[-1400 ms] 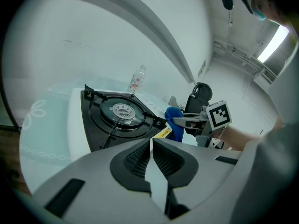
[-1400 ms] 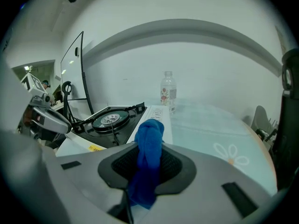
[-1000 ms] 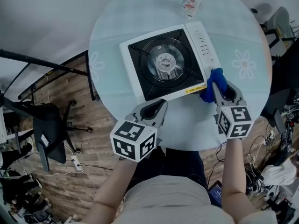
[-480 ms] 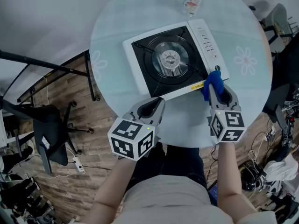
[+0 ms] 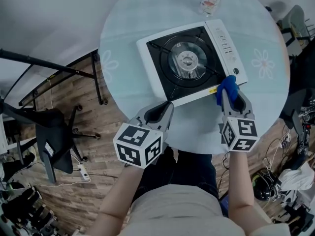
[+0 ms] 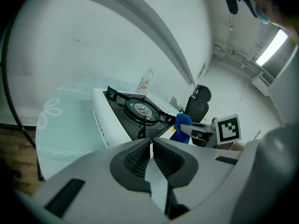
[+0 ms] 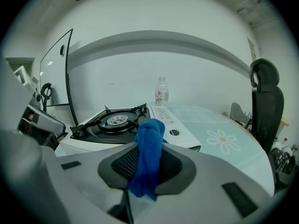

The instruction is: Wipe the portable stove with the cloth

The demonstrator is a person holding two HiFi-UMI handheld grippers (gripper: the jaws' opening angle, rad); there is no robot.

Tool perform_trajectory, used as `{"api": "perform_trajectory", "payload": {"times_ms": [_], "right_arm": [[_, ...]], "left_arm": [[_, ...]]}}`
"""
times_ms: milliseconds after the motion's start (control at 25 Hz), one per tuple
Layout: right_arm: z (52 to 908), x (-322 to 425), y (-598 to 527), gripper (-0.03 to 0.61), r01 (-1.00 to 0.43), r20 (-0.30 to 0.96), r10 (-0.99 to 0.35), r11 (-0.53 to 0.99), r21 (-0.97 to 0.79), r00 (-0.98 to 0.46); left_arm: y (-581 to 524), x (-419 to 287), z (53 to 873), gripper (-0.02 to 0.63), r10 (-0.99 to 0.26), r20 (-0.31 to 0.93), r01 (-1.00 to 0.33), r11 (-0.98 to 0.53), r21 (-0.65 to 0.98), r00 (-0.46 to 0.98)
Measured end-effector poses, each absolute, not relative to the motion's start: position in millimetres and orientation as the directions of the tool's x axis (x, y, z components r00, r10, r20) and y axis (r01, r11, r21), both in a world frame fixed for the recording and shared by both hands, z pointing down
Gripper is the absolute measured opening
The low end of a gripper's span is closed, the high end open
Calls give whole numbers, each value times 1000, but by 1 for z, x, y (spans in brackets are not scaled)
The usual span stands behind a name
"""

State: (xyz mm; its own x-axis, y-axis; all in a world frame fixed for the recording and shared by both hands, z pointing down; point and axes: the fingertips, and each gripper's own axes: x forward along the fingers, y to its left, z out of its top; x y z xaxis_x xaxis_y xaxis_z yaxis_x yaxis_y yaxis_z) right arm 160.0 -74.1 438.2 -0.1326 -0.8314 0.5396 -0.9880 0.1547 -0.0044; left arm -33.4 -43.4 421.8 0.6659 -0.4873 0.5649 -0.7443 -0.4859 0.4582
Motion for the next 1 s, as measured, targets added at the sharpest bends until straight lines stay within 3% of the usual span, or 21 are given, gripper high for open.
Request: {"api": "perform_trajectory", "payload": {"times_ms": [1000], "right_arm": [[437,73,-56,98,-963,550,-812,265,48,-196]], "left_arm": [[-27,-80,433,34,-486,571,-748,-475,463,662]]}}
